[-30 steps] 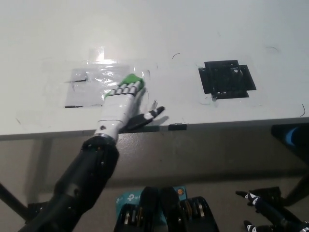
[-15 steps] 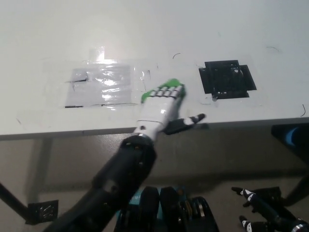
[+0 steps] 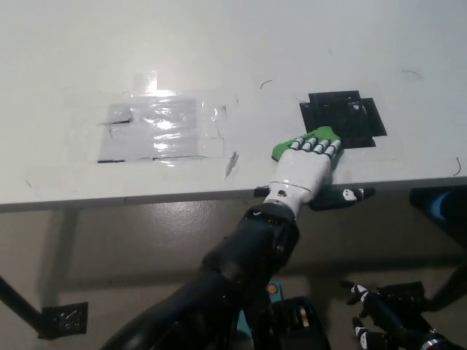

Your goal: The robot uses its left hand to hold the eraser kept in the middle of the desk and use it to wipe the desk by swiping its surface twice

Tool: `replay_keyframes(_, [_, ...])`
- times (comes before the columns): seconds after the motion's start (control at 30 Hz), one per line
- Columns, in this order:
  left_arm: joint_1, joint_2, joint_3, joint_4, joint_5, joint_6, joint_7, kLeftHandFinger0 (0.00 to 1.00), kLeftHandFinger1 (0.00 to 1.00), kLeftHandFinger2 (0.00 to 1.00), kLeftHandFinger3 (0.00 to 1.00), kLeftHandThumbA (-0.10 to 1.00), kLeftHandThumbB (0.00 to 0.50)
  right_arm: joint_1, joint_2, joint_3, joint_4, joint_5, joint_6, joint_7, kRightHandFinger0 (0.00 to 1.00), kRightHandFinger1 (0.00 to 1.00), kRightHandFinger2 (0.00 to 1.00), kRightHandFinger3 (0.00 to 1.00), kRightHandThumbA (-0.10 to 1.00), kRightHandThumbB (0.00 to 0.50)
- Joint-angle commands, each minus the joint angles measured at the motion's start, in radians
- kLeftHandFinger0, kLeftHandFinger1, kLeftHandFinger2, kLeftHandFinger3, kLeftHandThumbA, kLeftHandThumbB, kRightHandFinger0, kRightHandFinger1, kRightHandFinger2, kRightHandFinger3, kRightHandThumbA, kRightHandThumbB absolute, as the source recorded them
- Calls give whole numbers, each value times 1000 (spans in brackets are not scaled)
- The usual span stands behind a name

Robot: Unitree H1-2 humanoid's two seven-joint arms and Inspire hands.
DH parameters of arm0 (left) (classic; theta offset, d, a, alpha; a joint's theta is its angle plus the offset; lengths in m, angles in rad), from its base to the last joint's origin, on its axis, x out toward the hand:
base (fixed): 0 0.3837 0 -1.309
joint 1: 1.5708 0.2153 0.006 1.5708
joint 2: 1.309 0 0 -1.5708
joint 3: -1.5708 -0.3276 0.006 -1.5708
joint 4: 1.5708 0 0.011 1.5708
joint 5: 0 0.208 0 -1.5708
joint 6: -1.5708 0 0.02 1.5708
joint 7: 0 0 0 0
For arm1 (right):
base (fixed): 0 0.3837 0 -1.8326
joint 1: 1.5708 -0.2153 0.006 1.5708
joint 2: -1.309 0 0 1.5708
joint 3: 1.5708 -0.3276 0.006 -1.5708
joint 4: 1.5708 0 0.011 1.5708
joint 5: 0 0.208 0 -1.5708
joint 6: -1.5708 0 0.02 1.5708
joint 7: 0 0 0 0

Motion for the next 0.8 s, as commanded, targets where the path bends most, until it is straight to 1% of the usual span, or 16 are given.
replay_keyframes(0.0, [62,-60,-67,170,6,44,-312,1000,1000,1000,1000,1000,416,-31,12,-8,-13,-157,13,42,489,623,796,1000,201,41])
replay_keyframes(0.13, [68,-42,-66,178,3,38,-308,1000,1000,1000,1000,1000,417,-29,12,-9,-13,-148,13,30,471,611,773,991,199,41])
replay_keyframes(0.17, [72,-29,-68,178,4,49,-319,1000,1000,1000,1000,1000,412,-26,13,-11,-16,-149,13,33,503,639,787,993,248,40])
replay_keyframes(0.2, [76,-22,-70,178,6,48,-310,1000,1000,1000,1000,1000,405,-26,13,-11,-16,-150,13,35,517,648,791,992,264,38])
replay_keyframes(0.27, [82,-5,-69,176,2,48,-307,1000,1000,1000,1000,1000,388,-25,17,-15,-13,-148,13,34,546,673,813,991,269,44])
replay_keyframes(0.3, [85,5,-67,176,0,50,-308,1000,1000,1000,1000,1000,378,-24,14,-13,-11,-137,13,23,543,666,805,989,265,42])
replay_keyframes(0.33, [90,17,-64,174,-4,49,-306,1000,1000,1000,1000,1000,385,-23,15,-14,-10,-140,13,24,542,662,797,989,263,46])
replay_keyframes(0.37, [98,43,-69,167,2,48,-302,1000,1000,1000,1000,1000,400,-20,19,-20,-13,-138,13,22,528,644,777,984,256,49])
replay_keyframes(0.43, [110,77,-73,157,8,46,-293,1000,1000,1000,1000,1000,415,-20,21,-20,-16,-138,13,20,530,651,783,984,258,47])
replay_keyframes(0.47, [113,92,-72,150,7,48,-290,1000,1000,1000,1000,1000,398,-19,23,-23,-16,-140,13,20,534,655,785,987,266,45])
replay_keyframes(0.5, [118,112,-63,145,-1,55,-291,1000,1000,1000,1000,1000,403,-19,22,-24,-14,-140,13,16,535,656,786,987,266,46])
replay_keyframes(0.57, [129,166,-36,139,-24,66,-288,1000,1000,1000,1000,1000,372,-17,18,-27,-19,-138,13,9,561,685,813,986,247,42])
replay_keyframes(0.63, [136,201,-25,129,-33,60,-285,1000,1000,1000,1000,1000,368,-16,17,-31,-20,-139,13,10,577,696,825,991,250,45])
replay_keyframes(0.67, [138,216,-21,122,-35,64,-286,1000,1000,1000,1000,1000,377,-16,19,-34,-19,-141,13,12,579,696,827,994,264,40])
replay_keyframes(0.73, [148,263,5,106,-56,65,-283,1000,1000,1000,1000,1000,364,-16,22,-35,-13,-133,13,-4,586,699,828,991,259,48])
replay_keyframes(0.77, [148,265,5,104,-56,66,-285,1000,1000,1000,1000,1000,364,-15,23,-36,-12,-132,13,-6,588,700,828,990,257,48])
